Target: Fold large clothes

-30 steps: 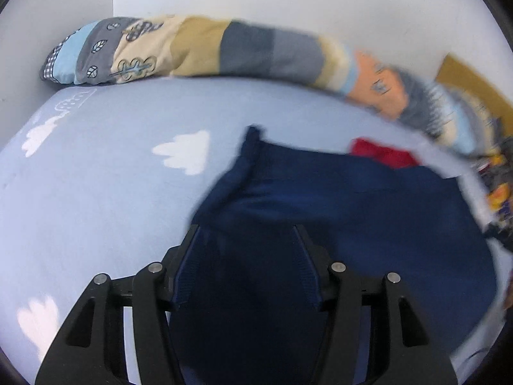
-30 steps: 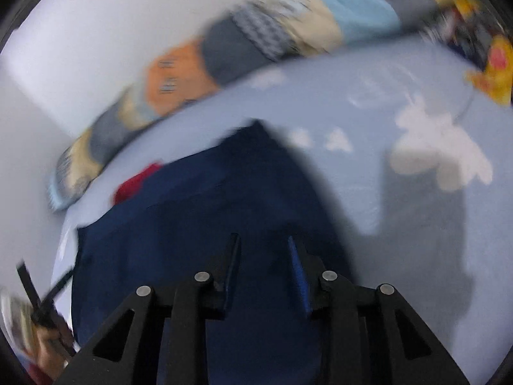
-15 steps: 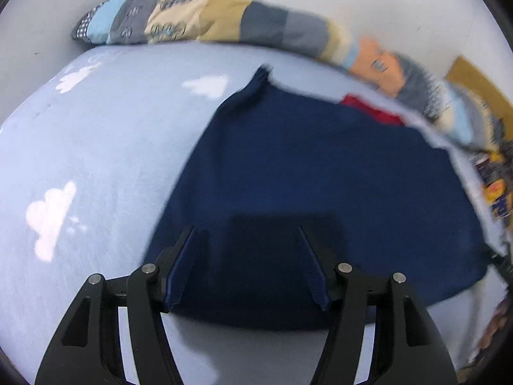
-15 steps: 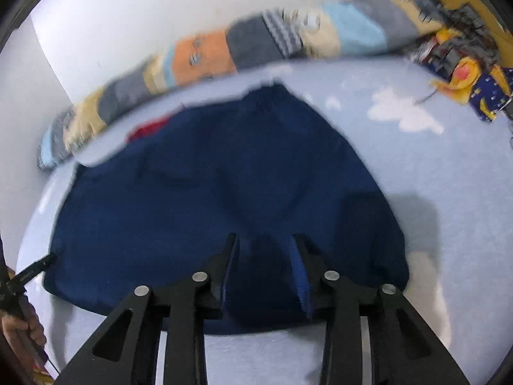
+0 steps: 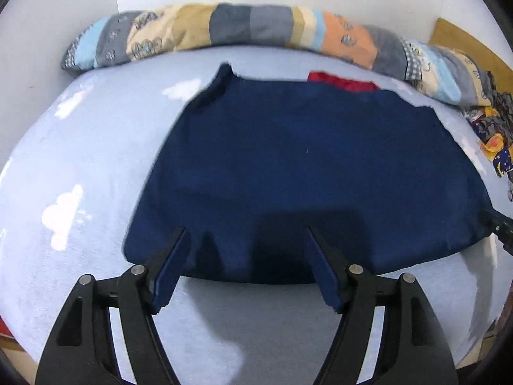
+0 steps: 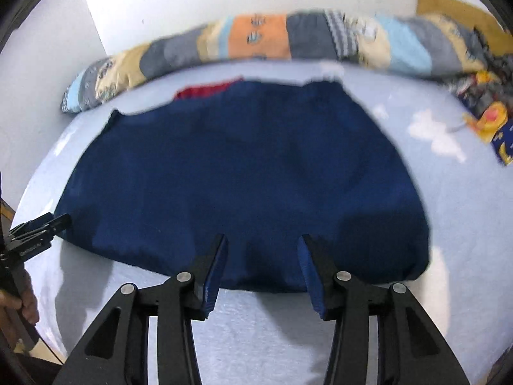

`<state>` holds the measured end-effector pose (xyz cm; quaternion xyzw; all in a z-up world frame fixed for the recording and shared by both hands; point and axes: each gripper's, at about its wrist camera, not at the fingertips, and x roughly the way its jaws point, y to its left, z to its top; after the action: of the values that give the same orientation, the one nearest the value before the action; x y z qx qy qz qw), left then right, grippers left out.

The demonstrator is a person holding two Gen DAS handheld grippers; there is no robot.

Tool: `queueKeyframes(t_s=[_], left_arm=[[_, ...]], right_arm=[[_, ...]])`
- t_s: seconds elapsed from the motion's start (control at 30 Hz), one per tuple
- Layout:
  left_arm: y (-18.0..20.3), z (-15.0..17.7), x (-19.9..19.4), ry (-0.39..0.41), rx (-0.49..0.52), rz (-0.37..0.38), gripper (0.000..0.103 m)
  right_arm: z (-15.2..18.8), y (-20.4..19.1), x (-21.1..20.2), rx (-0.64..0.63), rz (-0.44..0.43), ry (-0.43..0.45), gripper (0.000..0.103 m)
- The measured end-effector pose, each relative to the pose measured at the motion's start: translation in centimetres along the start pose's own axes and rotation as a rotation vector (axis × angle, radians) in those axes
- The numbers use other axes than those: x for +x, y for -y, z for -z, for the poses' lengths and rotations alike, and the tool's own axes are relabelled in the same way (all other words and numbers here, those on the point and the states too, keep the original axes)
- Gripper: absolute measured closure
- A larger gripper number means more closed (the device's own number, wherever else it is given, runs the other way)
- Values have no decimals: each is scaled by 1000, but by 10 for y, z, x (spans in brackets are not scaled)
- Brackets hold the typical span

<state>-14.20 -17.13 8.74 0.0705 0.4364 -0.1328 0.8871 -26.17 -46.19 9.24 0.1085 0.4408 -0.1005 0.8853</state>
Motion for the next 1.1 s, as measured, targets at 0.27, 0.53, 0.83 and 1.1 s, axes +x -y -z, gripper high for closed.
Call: queueKeyframes(t_s=[0.27, 0.53, 0.83, 1.1], left_arm=[[16, -7, -35, 151, 142, -63, 31], [20, -6, -51, 223, 211, -112, 31], [17, -1, -57, 254, 248, -151, 31], [18, -1, -65, 281, 262, -155, 31]], right_arm=[[-4, 5, 1, 1, 97, -24, 51], [4, -9, 25, -58, 137, -117, 50], [-1, -57, 10, -142, 77, -7, 48], [6, -88, 39, -194, 1, -125, 48]])
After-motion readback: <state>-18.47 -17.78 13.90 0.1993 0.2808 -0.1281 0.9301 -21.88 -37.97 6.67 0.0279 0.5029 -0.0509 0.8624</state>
